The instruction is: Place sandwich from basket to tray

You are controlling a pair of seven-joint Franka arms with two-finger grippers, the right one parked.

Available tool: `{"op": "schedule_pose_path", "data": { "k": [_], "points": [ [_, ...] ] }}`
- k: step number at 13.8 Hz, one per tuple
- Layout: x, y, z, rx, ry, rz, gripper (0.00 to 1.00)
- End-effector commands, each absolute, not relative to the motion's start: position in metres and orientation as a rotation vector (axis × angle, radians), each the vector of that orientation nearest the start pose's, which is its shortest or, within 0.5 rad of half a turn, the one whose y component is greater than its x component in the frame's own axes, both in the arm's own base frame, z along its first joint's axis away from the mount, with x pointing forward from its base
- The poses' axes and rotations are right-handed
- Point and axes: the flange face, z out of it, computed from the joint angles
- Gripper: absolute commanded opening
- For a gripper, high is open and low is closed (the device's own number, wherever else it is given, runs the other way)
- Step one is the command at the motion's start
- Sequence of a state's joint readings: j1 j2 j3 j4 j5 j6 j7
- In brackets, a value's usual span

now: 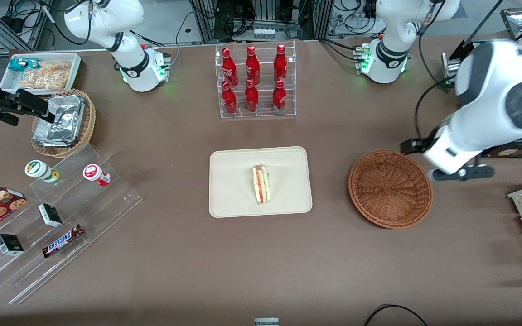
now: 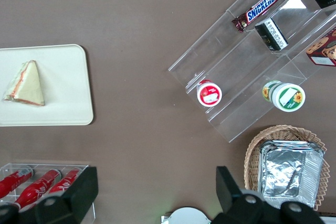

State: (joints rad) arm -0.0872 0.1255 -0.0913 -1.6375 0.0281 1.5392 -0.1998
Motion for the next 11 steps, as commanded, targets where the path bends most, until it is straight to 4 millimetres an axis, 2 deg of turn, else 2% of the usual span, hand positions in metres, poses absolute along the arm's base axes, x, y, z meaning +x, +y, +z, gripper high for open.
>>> {"op": "schedule_pose_path", "data": {
  "k": [1,3,6,11],
  "points": [
    [0.548,-0.093,0.543,-3.054,0.011,0.332,1.0],
    [0.538,-0.087,0.567,-3.052,-0.004,0.318,1.0],
    [0.529,-0.064,0.592,-3.063,0.05,0.3,1.0],
    [0.537,-0.046,0.6,-3.09,-0.002,0.228,1.0]
  ]
}}
